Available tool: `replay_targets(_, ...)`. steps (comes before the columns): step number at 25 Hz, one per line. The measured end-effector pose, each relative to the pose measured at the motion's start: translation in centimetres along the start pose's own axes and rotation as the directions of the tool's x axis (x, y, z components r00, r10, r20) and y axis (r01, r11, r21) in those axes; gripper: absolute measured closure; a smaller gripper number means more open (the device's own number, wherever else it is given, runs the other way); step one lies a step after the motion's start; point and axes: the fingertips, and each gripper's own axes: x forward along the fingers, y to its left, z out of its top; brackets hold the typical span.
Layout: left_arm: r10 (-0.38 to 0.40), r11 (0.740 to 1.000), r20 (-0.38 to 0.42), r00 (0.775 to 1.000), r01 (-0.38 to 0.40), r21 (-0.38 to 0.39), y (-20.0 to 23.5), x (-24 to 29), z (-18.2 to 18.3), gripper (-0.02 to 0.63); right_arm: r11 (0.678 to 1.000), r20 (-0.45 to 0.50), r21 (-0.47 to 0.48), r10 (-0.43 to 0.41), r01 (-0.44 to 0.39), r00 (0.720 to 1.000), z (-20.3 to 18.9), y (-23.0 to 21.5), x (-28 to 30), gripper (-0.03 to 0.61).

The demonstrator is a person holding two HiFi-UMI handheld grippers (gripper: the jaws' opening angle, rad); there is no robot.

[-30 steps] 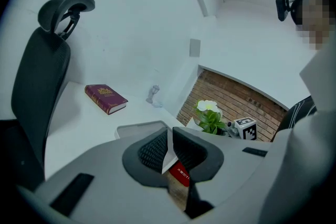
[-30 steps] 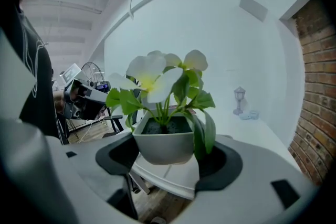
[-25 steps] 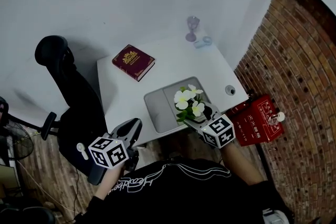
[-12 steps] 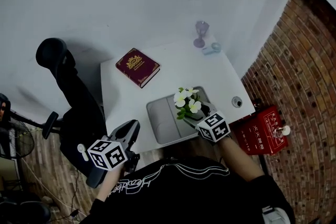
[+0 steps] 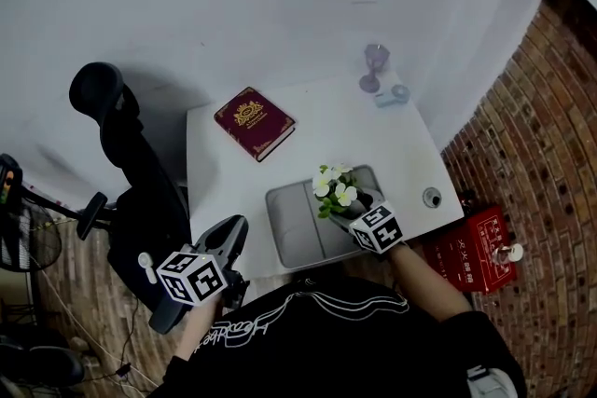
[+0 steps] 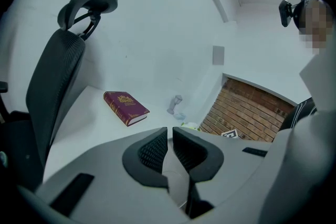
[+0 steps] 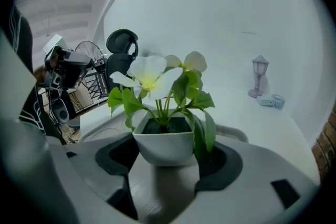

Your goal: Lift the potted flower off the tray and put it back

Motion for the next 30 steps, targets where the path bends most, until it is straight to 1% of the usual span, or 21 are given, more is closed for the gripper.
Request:
replay_targets(5, 0.006, 1.0, 0.001, 1.0, -0.006, -0.002, 0.5, 0.1, 0.1, 0.561, 0.999, -0.016, -0.037, 0.01, -0.011, 1.0, -0.6, 0.0, 0.8, 0.245)
replay_targets(8, 0.003, 1.0, -0.004, 1.0, -0.003, 0.002, 0.6, 0.2, 0.2, 0.561, 0.998, -0.033, -0.068, -0.007, 0.004, 0.999, -1.2, -0.1, 1.1, 0.242)
replay_targets(10, -0.002, 1.0, -0.008, 1.0, 0.002, 0.007, 0.5, 0.2, 0.3, 0.561, 0.999, -0.03, -0.052, -0.007, 0.006, 1.0, -1.3, 0.0, 1.1, 0.239)
replay_targets(13, -0.015, 1.0, -0.014, 1.0, 0.015, 0.018, 0.3, 0.1, 0.5, 0.561, 1.0, -0.02, -0.027, 0.001, -0.002, 1.0, -1.2, 0.1, 1.0, 0.181)
replay_targets(14, -0.021, 1.0, -0.017, 1.0, 0.021, 0.022, 0.2, 0.1, 0.5, 0.561, 1.0, -0.023, -0.029, -0.005, 0.005, 1.0, -1.3, 0.1, 0.9, 0.141)
replay_targets(16, -0.032, 0.999, -0.022, 0.999, 0.032, 0.029, 0.1, -0.3, 0.7, 0.561, 1.0, -0.026, -0.021, -0.018, 0.018, 0.999, -1.4, 0.1, 0.4, 0.129)
replay_targets(20, -0.051, 0.998, -0.027, 0.998, 0.052, 0.04, -0.3, -1.2, 1.3, 0.561, 0.998, -0.029, 0.041, -0.052, 0.054, 0.998, -1.3, 0.1, -1.4, 0.117)
replay_targets(24, -0.074, 0.996, -0.035, 0.997, 0.076, 0.049, -0.9, -2.7, 1.8, 0.561, 0.986, -0.002, 0.133, -0.101, 0.101, 0.995, -1.2, 0.1, -3.9, 0.117)
replay_targets(27, -0.083, 0.995, -0.037, 0.996, 0.085, 0.045, -0.9, -4.1, 1.6, 0.561, 0.977, 0.044, 0.184, -0.118, 0.108, 0.992, -0.4, 1.0, -6.0, 0.121)
replay_targets(29, -0.077, 0.996, -0.045, 0.996, 0.079, 0.038, -0.1, -4.8, 1.1, 0.561, 0.975, 0.1, 0.203, -0.116, 0.094, 0.988, 0.7, 2.2, -7.4, 0.172)
replay_targets(30, -0.07, 0.997, -0.051, 0.996, 0.071, 0.03, 0.4, -5.2, 0.6, 0.561, 0.975, 0.132, 0.208, -0.111, 0.082, 0.985, 1.3, 3.0, -8.2, 0.21)
